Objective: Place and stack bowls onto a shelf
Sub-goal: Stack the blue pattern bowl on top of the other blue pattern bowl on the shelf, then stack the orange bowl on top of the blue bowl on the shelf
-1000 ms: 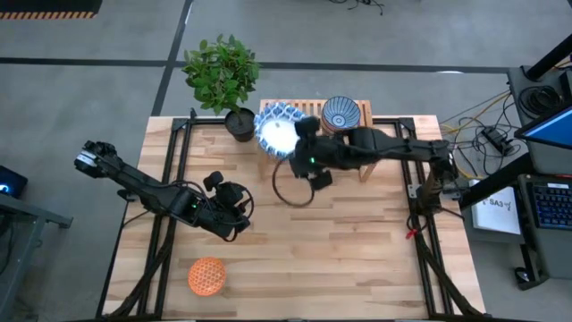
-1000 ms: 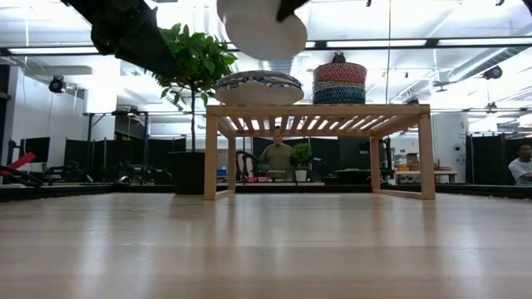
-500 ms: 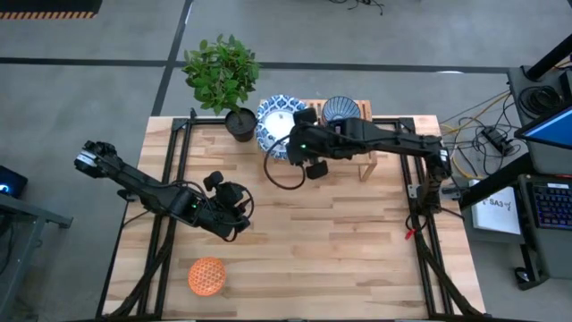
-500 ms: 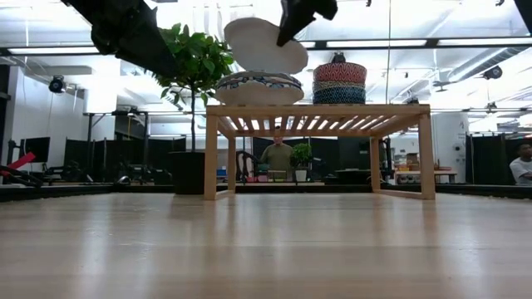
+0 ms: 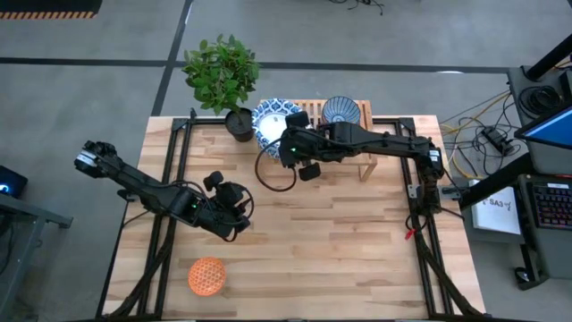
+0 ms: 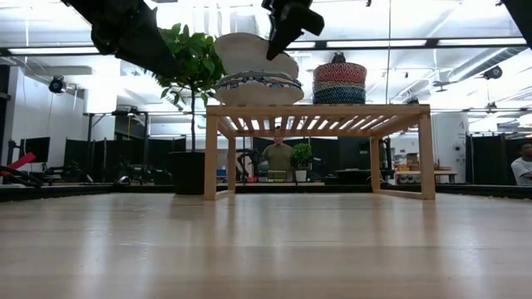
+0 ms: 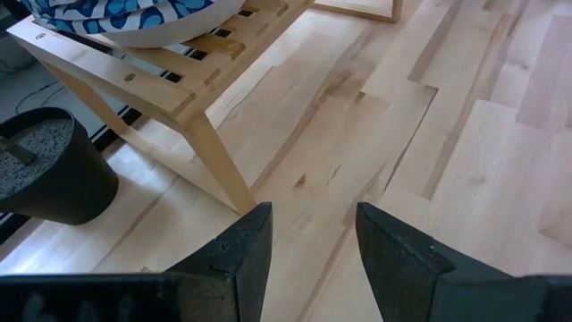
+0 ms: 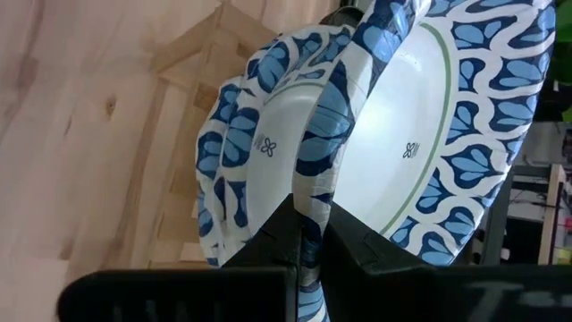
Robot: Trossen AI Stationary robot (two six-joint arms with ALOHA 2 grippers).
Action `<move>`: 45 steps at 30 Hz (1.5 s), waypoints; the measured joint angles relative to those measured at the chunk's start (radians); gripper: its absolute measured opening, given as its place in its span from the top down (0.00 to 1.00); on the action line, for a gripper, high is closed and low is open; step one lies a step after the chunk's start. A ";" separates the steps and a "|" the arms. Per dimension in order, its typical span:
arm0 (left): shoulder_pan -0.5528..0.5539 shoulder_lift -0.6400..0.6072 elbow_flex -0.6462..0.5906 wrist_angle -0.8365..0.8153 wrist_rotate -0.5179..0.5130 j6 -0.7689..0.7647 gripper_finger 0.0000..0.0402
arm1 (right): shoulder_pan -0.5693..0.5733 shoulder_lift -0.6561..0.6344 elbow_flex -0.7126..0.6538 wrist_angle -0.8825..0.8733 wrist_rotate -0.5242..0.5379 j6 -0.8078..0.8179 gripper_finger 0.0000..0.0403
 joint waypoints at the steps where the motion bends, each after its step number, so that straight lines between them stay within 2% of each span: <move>1: 0.000 0.000 0.000 0.001 0.000 0.000 0.64 | 0.000 0.000 0.000 0.001 0.000 -0.009 0.97; 11: 0.000 0.000 0.000 0.000 0.000 0.000 0.64 | 0.000 0.000 0.002 0.023 0.011 0.004 0.95; 21: 0.000 0.000 0.000 0.000 0.000 0.000 0.64 | 0.000 0.001 0.002 0.025 0.029 0.058 0.70; 25: 0.000 0.000 0.000 0.000 0.000 0.000 0.64 | 0.000 0.001 0.002 0.024 0.029 0.081 0.64; 30: 0.000 0.000 0.000 0.000 0.000 0.000 0.64 | 0.005 -0.002 0.013 -0.019 0.028 0.145 0.63; 41: 0.000 0.000 0.000 0.001 0.000 0.000 0.64 | 0.050 -0.035 0.038 -0.229 0.023 0.356 0.63; 43: 0.000 0.000 0.000 0.001 0.000 0.000 0.64 | 0.056 -0.046 0.038 -0.265 -0.022 0.414 0.63; 45: 0.000 0.000 0.000 0.001 0.000 0.000 0.64 | 0.057 -0.061 0.034 -0.265 -0.129 0.478 0.63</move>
